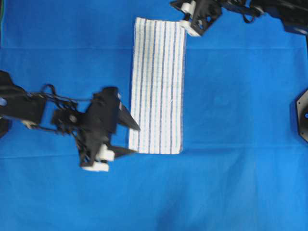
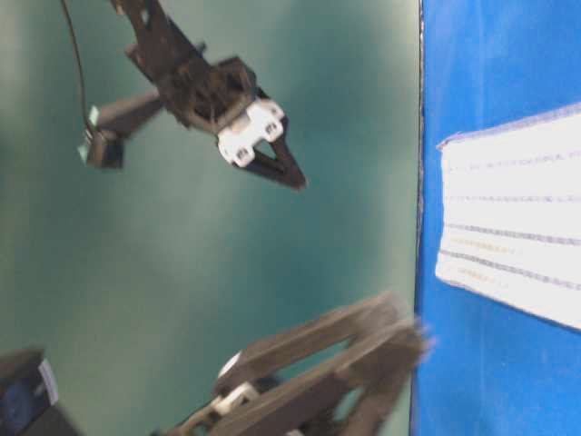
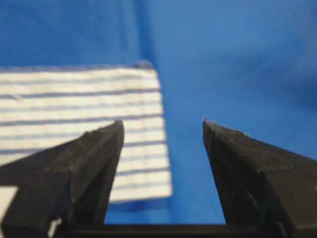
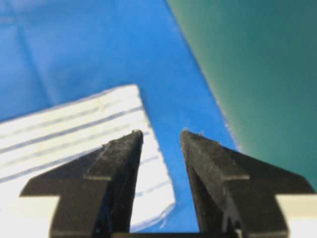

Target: Fold the blue towel.

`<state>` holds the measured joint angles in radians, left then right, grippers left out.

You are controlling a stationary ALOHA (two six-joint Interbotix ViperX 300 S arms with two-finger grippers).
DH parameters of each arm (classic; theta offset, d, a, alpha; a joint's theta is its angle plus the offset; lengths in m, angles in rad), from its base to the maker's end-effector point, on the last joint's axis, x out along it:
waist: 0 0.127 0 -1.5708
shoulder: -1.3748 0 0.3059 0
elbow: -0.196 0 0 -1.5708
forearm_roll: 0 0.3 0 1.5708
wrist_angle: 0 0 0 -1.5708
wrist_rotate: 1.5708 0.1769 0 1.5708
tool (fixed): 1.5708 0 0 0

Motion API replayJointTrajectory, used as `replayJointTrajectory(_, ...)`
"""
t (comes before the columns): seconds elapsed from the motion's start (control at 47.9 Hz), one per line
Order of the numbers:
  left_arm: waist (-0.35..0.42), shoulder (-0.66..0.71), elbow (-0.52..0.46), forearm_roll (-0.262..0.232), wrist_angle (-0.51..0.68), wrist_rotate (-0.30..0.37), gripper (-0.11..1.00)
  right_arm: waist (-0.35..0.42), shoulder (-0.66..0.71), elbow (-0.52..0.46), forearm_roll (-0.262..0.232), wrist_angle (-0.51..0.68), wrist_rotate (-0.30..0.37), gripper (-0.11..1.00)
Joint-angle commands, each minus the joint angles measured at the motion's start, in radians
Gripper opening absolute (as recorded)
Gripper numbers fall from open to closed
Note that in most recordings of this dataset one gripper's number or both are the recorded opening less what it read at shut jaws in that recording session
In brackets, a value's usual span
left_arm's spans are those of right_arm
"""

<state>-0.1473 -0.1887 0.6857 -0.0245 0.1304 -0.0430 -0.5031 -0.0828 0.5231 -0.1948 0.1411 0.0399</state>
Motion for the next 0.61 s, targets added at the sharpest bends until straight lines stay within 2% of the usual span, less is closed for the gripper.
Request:
replayJointTrajectory(0.0,0.029,-0.075,0.023,0.002,-0.037,0.015,0.57,0.017,-0.098,0.072,0.003,-0.067,0.008,0.44)
replayJointTrajectory(0.167,0.100,-0.169,0.130,0.002,-0.193,0.044,0.57,0.066,-0.236,0.222,0.023,-0.193,0.029,0.44)
replayJointTrajectory(0.334,0.156,-0.249,0.218,0.002,-0.295,0.074,0.57,0.158,-0.373,0.348,0.028,-0.302,0.074,0.44)
replayJointTrajectory(0.585,0.195,-0.316,0.296,0.002,-0.385,0.081,0.57,0.304,-0.430,0.457,0.029,-0.387,0.123,0.44)
